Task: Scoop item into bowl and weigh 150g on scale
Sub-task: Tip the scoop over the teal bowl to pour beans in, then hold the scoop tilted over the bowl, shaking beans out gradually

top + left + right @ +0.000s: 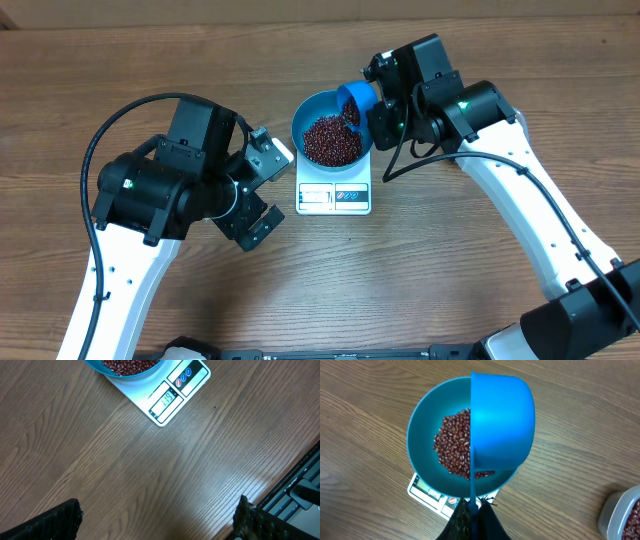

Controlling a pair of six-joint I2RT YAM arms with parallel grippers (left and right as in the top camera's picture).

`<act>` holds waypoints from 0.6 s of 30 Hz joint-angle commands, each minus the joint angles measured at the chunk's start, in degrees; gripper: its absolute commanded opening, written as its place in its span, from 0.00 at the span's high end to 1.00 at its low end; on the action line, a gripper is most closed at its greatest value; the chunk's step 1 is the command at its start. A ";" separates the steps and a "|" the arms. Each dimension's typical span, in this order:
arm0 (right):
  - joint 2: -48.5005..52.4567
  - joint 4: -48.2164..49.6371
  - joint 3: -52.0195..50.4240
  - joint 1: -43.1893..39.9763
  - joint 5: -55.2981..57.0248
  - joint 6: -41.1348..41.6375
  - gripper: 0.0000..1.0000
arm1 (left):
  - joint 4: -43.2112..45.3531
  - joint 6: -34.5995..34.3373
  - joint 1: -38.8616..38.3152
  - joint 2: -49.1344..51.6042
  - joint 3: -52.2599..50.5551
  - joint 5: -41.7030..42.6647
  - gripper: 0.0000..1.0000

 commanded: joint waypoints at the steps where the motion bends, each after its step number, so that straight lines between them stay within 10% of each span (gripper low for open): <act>1: -2.40 0.50 2.14 1.07 1.86 0.11 0.96 | 0.07 0.02 -0.11 -0.61 1.20 0.04 0.00; 18: -2.71 0.13 2.64 1.22 3.10 0.00 0.96 | 0.07 0.00 -0.11 -0.61 1.20 0.02 0.01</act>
